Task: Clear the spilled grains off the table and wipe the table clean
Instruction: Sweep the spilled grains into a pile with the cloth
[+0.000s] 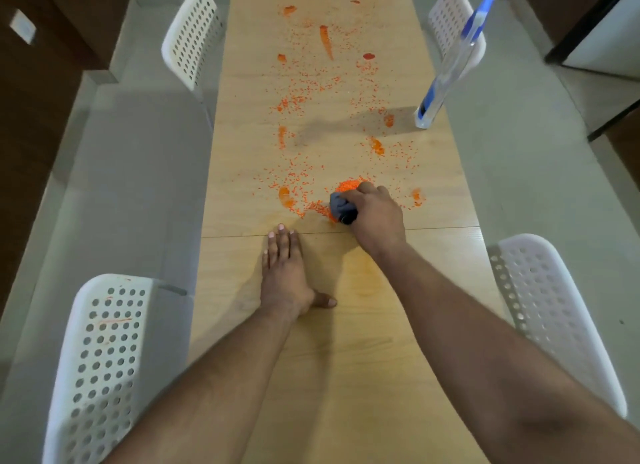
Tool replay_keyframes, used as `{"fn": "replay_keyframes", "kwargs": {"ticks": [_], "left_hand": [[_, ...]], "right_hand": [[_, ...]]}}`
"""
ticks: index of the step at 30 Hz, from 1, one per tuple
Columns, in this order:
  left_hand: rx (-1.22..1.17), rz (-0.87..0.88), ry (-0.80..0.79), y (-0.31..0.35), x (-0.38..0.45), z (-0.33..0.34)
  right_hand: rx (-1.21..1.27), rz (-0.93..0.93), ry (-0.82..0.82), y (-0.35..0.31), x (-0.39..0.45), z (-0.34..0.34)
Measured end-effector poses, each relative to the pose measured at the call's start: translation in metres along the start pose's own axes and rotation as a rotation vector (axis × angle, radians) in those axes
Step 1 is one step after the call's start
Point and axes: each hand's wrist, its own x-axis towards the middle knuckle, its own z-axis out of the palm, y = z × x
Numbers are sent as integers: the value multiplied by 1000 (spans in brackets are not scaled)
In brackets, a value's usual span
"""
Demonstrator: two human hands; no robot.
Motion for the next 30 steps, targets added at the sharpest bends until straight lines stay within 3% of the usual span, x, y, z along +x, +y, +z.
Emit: {"fn": "replay_keyframes", "kwargs": {"ticks": [8,14,20,24,30], "left_hand": [[-4,-10,-17,-5,4,0],[32,3,-17,-8,7,3],[70,-13,-8,-6,10,5],[87,-39,-32,5,6,1],[59,-11,-37,33,-7,2]], "right_hand": [[-15,-143,-161,-30,-76,26],[-42,-57,-31,-38,-8,31],[-74,-3,-4,-28,51,18],[-32,-17,34,-21,8,4],[-15,3,-55,-5,-108,-3]]}}
